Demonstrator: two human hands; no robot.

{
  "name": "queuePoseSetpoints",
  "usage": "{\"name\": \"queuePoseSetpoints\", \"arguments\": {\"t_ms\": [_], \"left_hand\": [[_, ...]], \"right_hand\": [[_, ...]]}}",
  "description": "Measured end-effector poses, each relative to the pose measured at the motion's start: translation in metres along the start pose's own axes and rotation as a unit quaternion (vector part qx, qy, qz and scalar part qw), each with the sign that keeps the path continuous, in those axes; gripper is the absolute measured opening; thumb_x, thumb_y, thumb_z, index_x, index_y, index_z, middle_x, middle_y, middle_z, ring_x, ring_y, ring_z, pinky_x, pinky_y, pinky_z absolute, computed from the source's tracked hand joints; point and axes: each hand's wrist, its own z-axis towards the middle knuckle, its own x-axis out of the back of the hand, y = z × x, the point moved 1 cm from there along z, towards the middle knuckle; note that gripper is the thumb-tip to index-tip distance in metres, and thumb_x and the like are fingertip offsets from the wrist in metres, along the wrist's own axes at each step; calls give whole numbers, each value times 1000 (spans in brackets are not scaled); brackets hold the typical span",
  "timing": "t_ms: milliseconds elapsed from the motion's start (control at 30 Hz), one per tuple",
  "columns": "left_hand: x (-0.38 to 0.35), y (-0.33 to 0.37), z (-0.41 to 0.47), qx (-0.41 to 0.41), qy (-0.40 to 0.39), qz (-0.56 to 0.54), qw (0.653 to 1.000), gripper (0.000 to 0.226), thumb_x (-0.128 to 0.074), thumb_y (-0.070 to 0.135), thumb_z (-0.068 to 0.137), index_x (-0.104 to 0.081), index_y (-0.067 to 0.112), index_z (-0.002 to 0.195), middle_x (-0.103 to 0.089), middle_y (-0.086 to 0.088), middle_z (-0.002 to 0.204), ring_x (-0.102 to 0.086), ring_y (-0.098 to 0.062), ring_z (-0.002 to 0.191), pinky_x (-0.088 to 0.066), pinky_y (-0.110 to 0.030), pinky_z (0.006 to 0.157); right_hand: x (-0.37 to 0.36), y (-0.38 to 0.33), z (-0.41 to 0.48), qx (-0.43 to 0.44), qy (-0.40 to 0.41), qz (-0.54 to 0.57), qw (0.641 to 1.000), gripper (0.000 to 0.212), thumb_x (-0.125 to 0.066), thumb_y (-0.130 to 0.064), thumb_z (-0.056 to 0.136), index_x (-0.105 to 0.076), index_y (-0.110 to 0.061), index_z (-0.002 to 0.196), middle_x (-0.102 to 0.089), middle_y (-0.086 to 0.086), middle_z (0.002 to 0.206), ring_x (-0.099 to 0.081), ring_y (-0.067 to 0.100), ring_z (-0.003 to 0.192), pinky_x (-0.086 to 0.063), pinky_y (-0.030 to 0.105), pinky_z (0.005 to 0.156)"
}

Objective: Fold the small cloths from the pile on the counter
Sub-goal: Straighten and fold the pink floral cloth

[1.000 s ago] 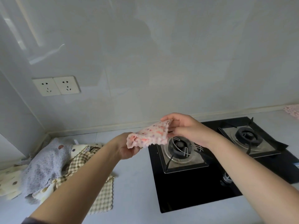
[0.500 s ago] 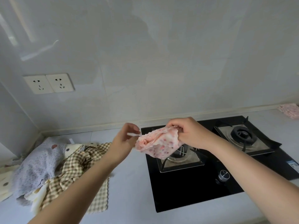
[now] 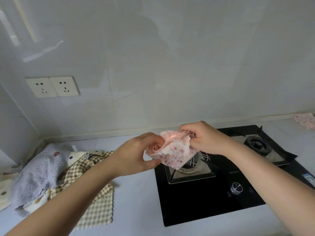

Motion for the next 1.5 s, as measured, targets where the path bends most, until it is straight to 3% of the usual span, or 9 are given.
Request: {"name": "queuePoseSetpoints", "arguments": {"t_ms": [100, 300, 500, 667, 833, 1033, 1233, 1400, 1500], "left_hand": [[2, -2, 9, 2, -52, 10, 999, 20, -64, 46, 78, -47, 35, 77, -50, 20, 77, -49, -4, 71, -41, -22, 65], [2, -4, 29, 131, -236, -152, 951, 8, -71, 42, 79, -65, 41, 84, -71, 18, 83, -67, -3, 82, -44, -18, 77], [6, -9, 34, 147, -369, -222, 891, 16, -70, 26, 87, -73, 42, 87, -72, 15, 95, -71, -17, 87, -49, -36, 98], [6, -17, 49, 177, -280, -333, 883, 6, -72, 23, 81, -76, 23, 77, -74, -4, 79, -69, -28, 81, -53, -40, 90], [-16, -9, 78, 205, -323, -368, 847, 23, -66, 7, 85, -76, 26, 78, -72, 0, 71, -70, -20, 66, -51, -41, 86], [-52, 18, 116, 183, -450, -346, 803, 16, -62, 21, 87, -72, 15, 98, -71, -8, 100, -69, -19, 74, -56, -32, 78], [-99, 56, 166, 208, -392, -302, 844, 24, -74, 43, 78, -75, 24, 92, -72, -5, 99, -68, -19, 75, -54, -37, 85], [-152, 93, 206, 203, -321, -339, 860, 49, -82, 52, 66, -67, 10, 87, -68, -8, 81, -64, -26, 81, -54, -37, 84], [-193, 114, 231, 194, -282, -402, 849, 42, -84, 47, 67, -69, 17, 93, -67, -11, 102, -64, -29, 100, -51, -42, 95]], "right_hand": [[1, 5, 1, -1, 11, -11, 1000, 28, -50, 6, 87, -69, -14, 84, -66, 8, 75, -57, 24, 62, -37, 29, 58], [-2, 8, 1, 15, 59, -4, 998, 20, -51, -10, 96, -65, -5, 82, -65, 11, 74, -53, 18, 61, -33, 23, 55], [-8, 37, 0, -54, 57, -14, 997, 20, -54, -19, 98, -67, -8, 86, -69, 5, 79, -59, 19, 66, -37, 27, 58], [-8, 45, 5, -92, 60, 16, 994, 24, -62, -32, 93, -62, -13, 77, -63, 3, 73, -57, 21, 63, -44, 34, 59], [5, 47, 6, -84, 61, 40, 994, 36, -60, -36, 94, -67, -2, 104, -69, 18, 104, -65, 37, 97, -51, 54, 88], [55, 84, -29, -110, 47, 31, 992, 19, -61, -31, 94, -69, -15, 89, -71, 2, 92, -67, 24, 92, -49, 32, 75], [110, 142, -81, -119, 59, 19, 991, 24, -53, -23, 98, -68, -5, 105, -71, 14, 102, -66, 31, 97, -52, 42, 81], [160, 209, -138, -146, 92, 24, 985, 21, -53, -19, 97, -70, -7, 100, -72, 12, 97, -67, 29, 94, -45, 33, 71], [180, 230, -159, -137, 101, 54, 984, 23, -51, -20, 99, -70, -7, 98, -72, 12, 96, -68, 29, 92, -49, 36, 74]]}}
